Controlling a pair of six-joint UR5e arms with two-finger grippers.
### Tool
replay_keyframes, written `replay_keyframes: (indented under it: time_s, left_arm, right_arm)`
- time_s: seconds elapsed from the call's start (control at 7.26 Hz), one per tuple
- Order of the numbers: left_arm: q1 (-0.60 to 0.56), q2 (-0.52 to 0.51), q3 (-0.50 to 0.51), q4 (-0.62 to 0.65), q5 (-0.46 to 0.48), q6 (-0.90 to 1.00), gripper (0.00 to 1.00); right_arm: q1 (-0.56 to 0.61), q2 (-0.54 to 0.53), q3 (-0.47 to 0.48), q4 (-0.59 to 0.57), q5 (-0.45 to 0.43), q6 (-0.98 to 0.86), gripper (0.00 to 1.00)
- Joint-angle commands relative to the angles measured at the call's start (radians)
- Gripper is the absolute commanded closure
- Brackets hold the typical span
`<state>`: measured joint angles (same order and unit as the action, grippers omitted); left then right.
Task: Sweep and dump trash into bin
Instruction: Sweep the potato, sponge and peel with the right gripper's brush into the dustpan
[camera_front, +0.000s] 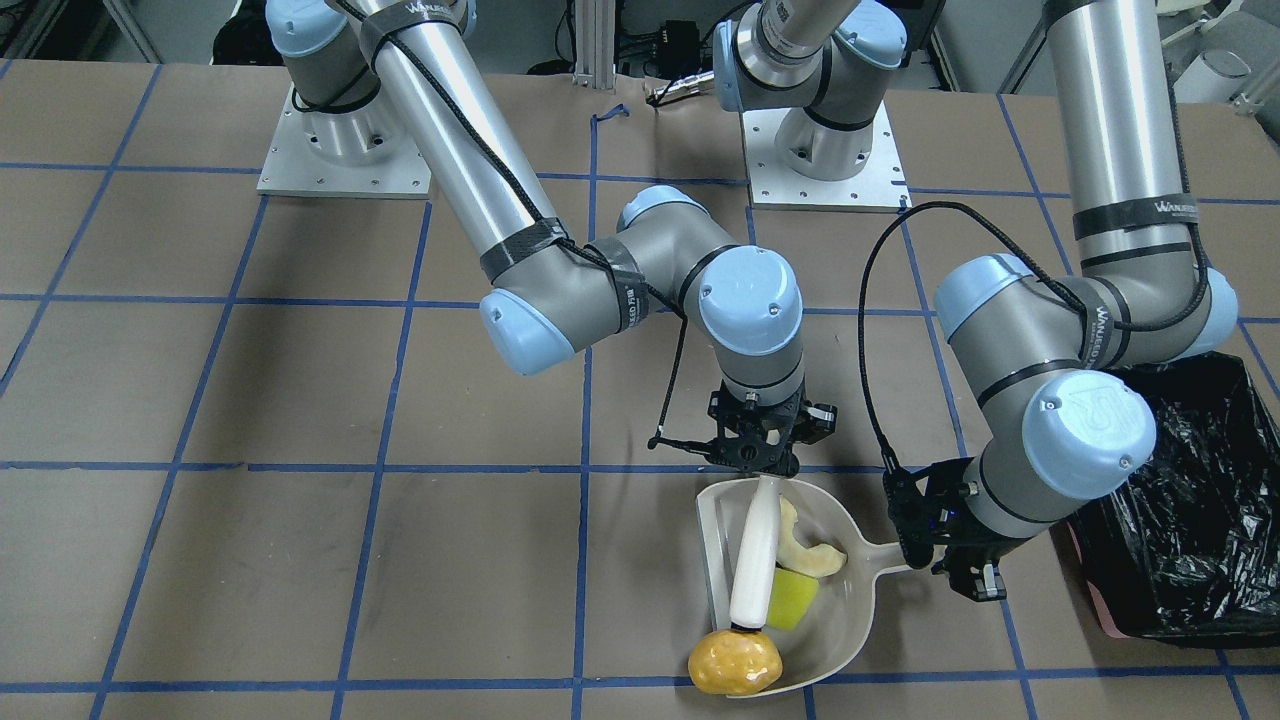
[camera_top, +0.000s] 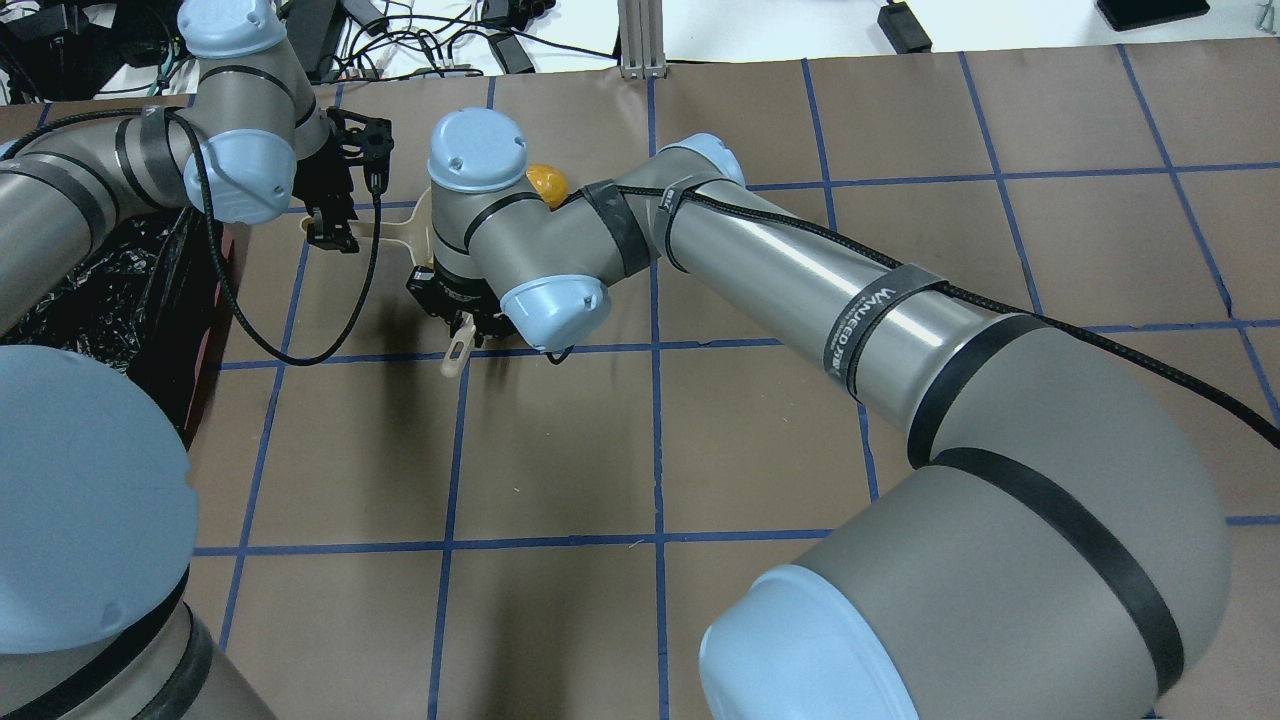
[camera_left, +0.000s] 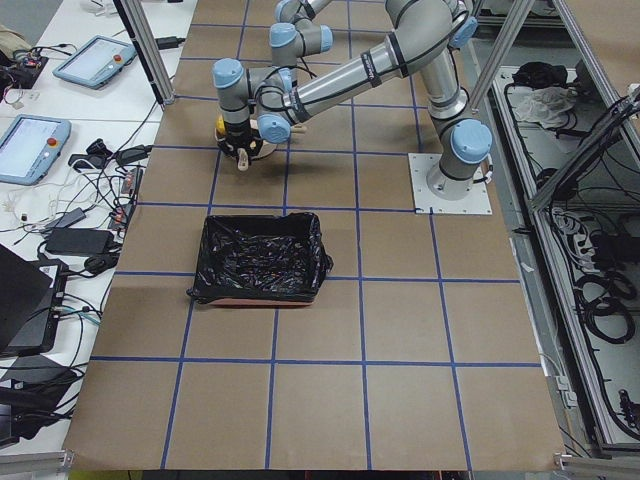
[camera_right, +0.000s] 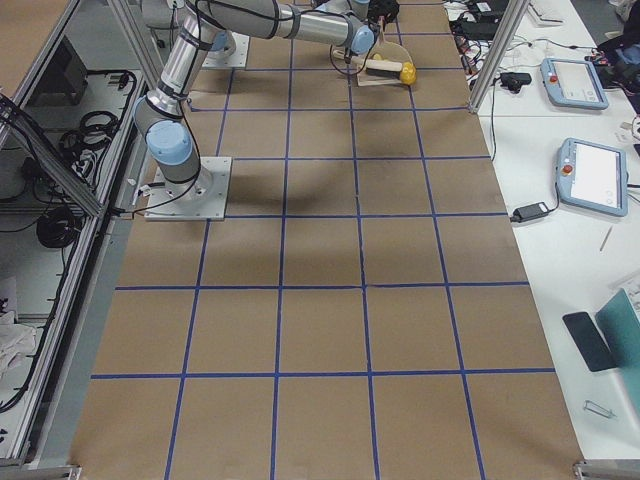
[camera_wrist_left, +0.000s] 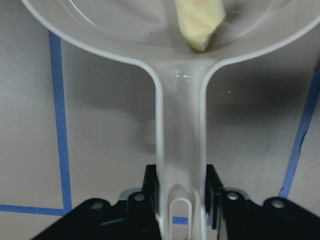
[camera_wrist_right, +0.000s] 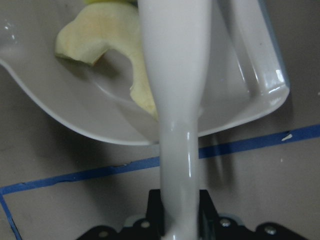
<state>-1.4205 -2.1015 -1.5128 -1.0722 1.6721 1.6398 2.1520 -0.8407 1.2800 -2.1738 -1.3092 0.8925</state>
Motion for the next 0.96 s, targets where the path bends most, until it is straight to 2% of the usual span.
replay_keyframes:
  time_s: [0.0,0.83]
  left_arm:
    - [0.0,0.0,-0.003,0.0,-0.002,0.0,0.75]
    - [0.0,0.0,-0.007,0.0,-0.005,0.0,0.75]
  right_arm:
    - [0.022,-0.027,-0.002,-0.011,0.052,0.078,1.0]
    - [-0.032,-0.084,0.006,0.054,-0.008,0.037,1.0]
